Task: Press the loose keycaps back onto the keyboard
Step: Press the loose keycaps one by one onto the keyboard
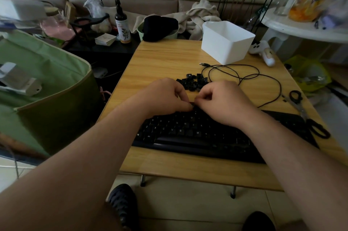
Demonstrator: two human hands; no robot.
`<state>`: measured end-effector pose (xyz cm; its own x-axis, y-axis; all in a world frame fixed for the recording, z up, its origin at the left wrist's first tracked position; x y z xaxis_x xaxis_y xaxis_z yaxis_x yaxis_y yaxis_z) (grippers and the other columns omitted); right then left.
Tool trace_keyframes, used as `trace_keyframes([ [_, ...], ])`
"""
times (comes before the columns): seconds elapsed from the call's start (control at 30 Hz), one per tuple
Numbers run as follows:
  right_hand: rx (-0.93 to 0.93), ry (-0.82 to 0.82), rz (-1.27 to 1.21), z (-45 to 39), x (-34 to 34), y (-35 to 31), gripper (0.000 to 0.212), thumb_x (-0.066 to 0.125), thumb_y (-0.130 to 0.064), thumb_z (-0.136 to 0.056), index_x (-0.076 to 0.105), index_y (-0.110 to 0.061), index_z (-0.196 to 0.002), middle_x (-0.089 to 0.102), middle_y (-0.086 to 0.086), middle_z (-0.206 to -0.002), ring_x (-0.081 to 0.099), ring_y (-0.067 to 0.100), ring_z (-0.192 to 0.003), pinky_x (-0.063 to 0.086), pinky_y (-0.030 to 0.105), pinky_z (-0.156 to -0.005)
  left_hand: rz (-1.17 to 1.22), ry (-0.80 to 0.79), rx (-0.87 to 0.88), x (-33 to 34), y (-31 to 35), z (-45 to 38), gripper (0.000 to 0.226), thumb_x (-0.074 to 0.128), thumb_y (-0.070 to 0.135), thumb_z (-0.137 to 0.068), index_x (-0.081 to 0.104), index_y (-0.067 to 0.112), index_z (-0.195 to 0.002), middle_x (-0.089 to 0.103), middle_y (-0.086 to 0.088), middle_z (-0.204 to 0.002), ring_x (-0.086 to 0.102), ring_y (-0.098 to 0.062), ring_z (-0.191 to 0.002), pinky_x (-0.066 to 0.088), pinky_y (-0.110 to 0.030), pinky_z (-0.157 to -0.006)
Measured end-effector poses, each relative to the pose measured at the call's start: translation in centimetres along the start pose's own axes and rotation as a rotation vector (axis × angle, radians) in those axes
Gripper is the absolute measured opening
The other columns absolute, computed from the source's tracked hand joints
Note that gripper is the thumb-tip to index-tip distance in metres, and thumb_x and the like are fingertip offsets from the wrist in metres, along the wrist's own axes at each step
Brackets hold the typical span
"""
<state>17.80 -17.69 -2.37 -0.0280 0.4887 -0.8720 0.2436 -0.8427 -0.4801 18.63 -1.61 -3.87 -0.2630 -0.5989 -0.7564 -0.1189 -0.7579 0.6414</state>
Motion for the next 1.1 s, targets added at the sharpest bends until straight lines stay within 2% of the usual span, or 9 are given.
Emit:
trace_keyframes([
  [0.13,0.084,0.11,-0.038,-0.6,-1.7,3.0,0.01,0.072,-0.031,-0.093,0.079,-0.033,-0.086,0.068,-0.018,-0.079,0.059,-0.001,-0.076,0.041,0.018,-0.061,-0.085,-0.027,0.035,0.5,0.5,-0.1,0.014,0.086,0.035,-0.082,0.072,0.034,-0.081,0.057,0.015,-0.083,0.053,-0.003,-0.073,0.039,-0.025,-0.062],
  [0.23,0.121,0.109,-0.008,-0.7,-1.2,4.6,0.01,0.071,-0.028,-0.094,0.079,-0.034,-0.094,0.066,-0.02,-0.082,0.057,-0.004,-0.077,0.038,0.015,-0.06,-0.001,-0.038,0.016,0.3,0.3,-0.6,0.01,0.083,0.034,-0.085,0.074,0.033,-0.086,0.061,0.01,-0.084,0.056,-0.007,-0.072,0.041,-0.024,-0.063],
  [0.33,0.122,0.131,0.015,-1.2,-0.6,5.0,0.013,0.072,-0.027,-0.093,0.079,-0.033,-0.102,0.066,-0.018,-0.084,0.059,0.002,-0.079,0.039,0.018,-0.06,0.013,0.069,0.003,0.2,0.3,-2.1,0.005,0.078,0.035,-0.089,0.074,0.036,-0.093,0.065,0.012,-0.089,0.06,-0.007,-0.081,0.046,-0.025,-0.066],
  [0.4,0.105,0.152,0.031,-1.5,-0.6,4.7,0.011,0.074,-0.03,-0.091,0.079,-0.032,-0.101,0.065,-0.017,-0.082,0.061,0.008,-0.081,0.041,0.021,-0.062,-0.064,0.151,-0.006,0.6,0.7,-3.2,0.004,0.073,0.036,-0.092,0.074,0.038,-0.095,0.067,0.016,-0.092,0.062,-0.007,-0.089,0.056,-0.031,-0.078],
  [0.5,0.064,0.116,0.069,-2.1,-0.1,3.9,0.011,0.078,-0.038,-0.087,0.08,-0.031,-0.095,0.065,-0.013,-0.084,0.06,0.013,-0.082,0.044,0.027,-0.067,-0.127,0.164,-0.025,1.7,1.6,-4.3,0.013,0.067,0.035,-0.091,0.076,0.041,-0.098,0.07,0.015,-0.095,0.065,-0.014,-0.096,0.058,-0.045,-0.092],
  [0.73,0.073,0.07,0.173,-3.0,0.9,3.4,0.011,0.077,-0.037,-0.088,0.078,-0.028,-0.095,0.068,-0.002,-0.094,0.062,0.022,-0.092,0.042,0.028,-0.069,-0.171,0.114,-0.085,2.2,1.4,-5.5,0.028,0.064,0.022,-0.086,0.074,0.048,-0.086,0.07,0.013,-0.1,0.064,-0.018,-0.1,0.056,-0.048,-0.095],
  [0.9,-0.02,0.051,0.325,-3.1,1.3,2.5,0.017,0.072,-0.041,-0.093,0.075,-0.025,-0.097,0.06,0.002,-0.095,0.055,0.026,-0.097,0.046,0.033,-0.073,-0.144,0.065,-0.054,2.5,1.3,-5.3,0.018,0.075,0.032,-0.087,0.076,0.048,-0.095,0.069,0.017,-0.094,0.065,-0.015,-0.099,0.056,-0.045,-0.096],
  [0.97,-0.001,0.035,0.331,-3.3,1.4,2.6,0.02,0.076,-0.044,-0.09,0.073,-0.024,-0.092,0.06,0.001,-0.091,0.056,0.026,-0.094,0.047,0.034,-0.07,-0.15,0.054,-0.047,2.7,1.2,-5.2,0.014,0.078,0.037,-0.087,0.073,0.05,-0.088,0.068,0.02,-0.092,0.065,-0.015,-0.101,0.053,-0.049,-0.099],
  [1.1,0.045,0.021,0.31,-3.4,1.7,2.7,0.009,0.079,-0.03,-0.088,0.074,-0.024,-0.092,0.062,0.001,-0.085,0.058,0.026,-0.086,0.044,0.031,-0.063,-0.196,0.089,-0.049,2.7,1.4,-4.8,0.018,0.072,0.03,-0.091,0.074,0.048,-0.095,0.064,0.022,-0.089,0.063,-0.016,-0.1,0.05,-0.053,-0.101],
])
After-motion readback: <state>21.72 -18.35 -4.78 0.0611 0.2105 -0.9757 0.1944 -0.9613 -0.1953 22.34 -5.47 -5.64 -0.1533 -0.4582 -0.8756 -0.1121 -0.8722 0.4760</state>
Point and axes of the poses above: each hand's wrist, its own z-axis away from the middle knuckle, its own x-axis out of the palm, y = z × x, the point moved 7 cm from there along -z, towards the middle knuckle
